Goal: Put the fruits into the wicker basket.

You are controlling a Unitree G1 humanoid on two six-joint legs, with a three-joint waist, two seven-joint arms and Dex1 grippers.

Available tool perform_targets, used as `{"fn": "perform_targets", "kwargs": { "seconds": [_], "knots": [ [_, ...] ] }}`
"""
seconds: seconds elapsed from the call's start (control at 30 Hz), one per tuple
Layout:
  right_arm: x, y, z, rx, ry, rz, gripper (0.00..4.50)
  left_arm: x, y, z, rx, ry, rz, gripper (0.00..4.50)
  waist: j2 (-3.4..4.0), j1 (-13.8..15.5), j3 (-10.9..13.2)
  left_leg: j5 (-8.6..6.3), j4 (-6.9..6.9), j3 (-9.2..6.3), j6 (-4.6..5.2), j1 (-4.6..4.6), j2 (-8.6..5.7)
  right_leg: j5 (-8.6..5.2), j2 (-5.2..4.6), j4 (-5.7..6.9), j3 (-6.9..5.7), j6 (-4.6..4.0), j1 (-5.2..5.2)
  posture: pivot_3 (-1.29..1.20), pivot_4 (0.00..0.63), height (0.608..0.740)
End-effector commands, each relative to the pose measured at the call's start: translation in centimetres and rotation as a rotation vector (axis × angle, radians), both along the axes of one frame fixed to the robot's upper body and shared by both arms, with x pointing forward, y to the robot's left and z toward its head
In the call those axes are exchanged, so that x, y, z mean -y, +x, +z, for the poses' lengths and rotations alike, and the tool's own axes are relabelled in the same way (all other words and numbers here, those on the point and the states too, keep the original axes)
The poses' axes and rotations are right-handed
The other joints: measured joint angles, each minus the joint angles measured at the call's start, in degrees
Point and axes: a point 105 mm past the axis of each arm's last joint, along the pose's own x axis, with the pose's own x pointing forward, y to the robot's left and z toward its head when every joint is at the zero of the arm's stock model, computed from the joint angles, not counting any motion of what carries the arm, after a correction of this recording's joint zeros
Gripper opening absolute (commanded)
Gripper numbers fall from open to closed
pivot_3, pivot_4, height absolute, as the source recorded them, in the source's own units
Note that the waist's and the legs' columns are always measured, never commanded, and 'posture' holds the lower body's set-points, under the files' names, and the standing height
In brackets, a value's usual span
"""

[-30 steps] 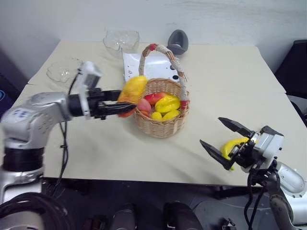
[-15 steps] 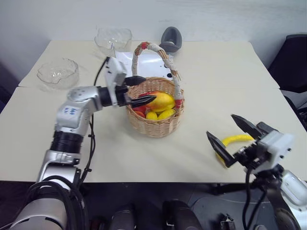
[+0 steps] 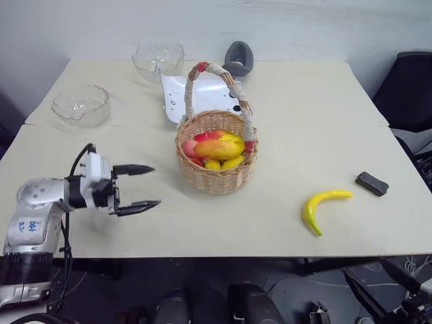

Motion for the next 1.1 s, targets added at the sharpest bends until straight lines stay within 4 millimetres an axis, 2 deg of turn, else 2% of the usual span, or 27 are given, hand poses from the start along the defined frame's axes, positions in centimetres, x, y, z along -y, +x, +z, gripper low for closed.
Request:
{"fn": "perform_targets", "kwargs": {
  "seconds": [0.03,0.13,0.23,0.33,0.37,0.5,0.63,0.7,0.8,0.93,1.0,1.1],
  "knots": [
    [-0.9,2.0,0.7,-0.043,0.009,0.013,4.5,0.8,-0.7,1.2,0.05,-0.008,-0.044,4.44,0.02,0.0,0.0,0.0,0.01,0.01,0.0,-0.01,-0.01,0.0,-0.04,0.01,0.0,-0.02,-0.02,0.0,0.15,0.74],
    [-1.8,4.8,1.8,-0.044,0.112,-0.02,4.5,1.5,-1.0,1.1,0.037,-0.033,-0.067,4.44,0.04,-0.1,0.0,0.14,-0.02,-0.01,0.24,0.0,-0.01,-0.02,-0.03,0.07,-0.02,-0.05,-0.04,0.0,0.15,0.74],
    [-1.6,7.4,0.7,-0.152,0.069,-0.081,4.5,2.0,-0.9,1.1,0.033,-0.044,-0.059,4.44,0.07,-0.1,0.0,0.14,-0.02,-0.01,0.23,-0.01,-0.01,-0.03,0.0,0.13,-0.02,-0.06,-0.08,0.0,0.15,0.74],
    [-1.4,9.9,0.7,-0.156,0.115,-0.187,4.5,2.2,-1.1,1.0,0.027,-0.053,-0.055,4.44,0.06,-0.1,0.0,0.15,0.01,-0.03,0.23,-0.09,0.0,-0.03,0.09,0.14,-0.04,-0.06,-0.14,0.0,0.15,0.74],
    [-1.5,10.4,0.6,-0.163,0.131,-0.205,4.5,2.2,-1.1,1.0,0.025,-0.055,-0.053,4.44,0.07,-0.1,0.0,0.15,0.03,-0.02,0.23,-0.1,-0.02,-0.02,0.08,0.15,-0.02,-0.05,-0.15,0.0,0.15,0.74],
    [-4.2,11.7,-0.5,-0.236,0.169,-0.153,4.5,2.3,-1.3,1.7,0.006,-0.102,-0.044,4.44,0.07,-0.1,0.0,0.15,0.01,-0.01,0.23,-0.12,-0.01,-0.02,0.12,0.15,-0.02,0.01,-0.16,0.0,0.15,0.74],
    [-4.7,12.5,-2.4,-0.316,0.126,-0.156,4.5,2.4,-1.3,2.1,0.007,-0.104,-0.037,4.44,0.0,-0.1,-0.1,0.15,0.07,0.01,0.24,-0.16,-0.03,0.02,0.12,0.14,0.0,0.13,-0.17,0.0,0.15,0.74],
    [-4.6,13.0,-2.7,-0.313,0.106,-0.17,4.5,2.4,-1.3,2.2,0.002,-0.102,-0.037,4.44,-0.16,-0.3,-0.2,0.15,0.11,0.02,0.27,-0.15,-0.03,0.06,0.12,0.12,0.01,0.2,-0.13,0.0,0.15,0.74],
    [-4.2,13.5,-2.4,-0.288,0.108,-0.203,3.97,2.2,-1.2,2.6,0.003,-0.103,-0.032,4.5,-0.2,-0.3,-0.2,0.15,0.11,0.05,0.28,-0.12,-0.02,0.08,0.12,0.1,0.04,0.22,-0.1,0.0,0.15,0.74],
    [-3.1,13.6,-2.1,-0.275,0.093,-0.211,2.6,1.8,-1.3,2.7,0.0,-0.098,-0.023,4.5,-0.21,-0.3,-0.2,0.15,0.09,0.06,0.28,-0.13,-0.02,0.08,0.12,0.08,0.04,0.22,-0.1,0.0,0.15,0.74],
    [-2.8,13.5,-1.7,-0.273,0.082,-0.171,1.89,1.8,-1.3,2.5,-0.003,-0.096,-0.022,4.5,-0.2,-0.2,-0.2,0.15,0.09,0.07,0.29,-0.13,-0.02,0.08,0.12,0.07,0.05,0.22,-0.11,0.0,0.15,0.74],
    [-3.6,12.7,0.3,-0.246,0.125,0.066,0.94,1.7,-1.8,1.7,-0.038,-0.067,-0.036,4.5,-0.13,-0.1,-0.1,0.13,0.06,0.08,0.32,-0.14,-0.03,0.08,0.12,0.04,0.05,0.22,-0.12,0.0,0.15,0.74]
  ]
}}
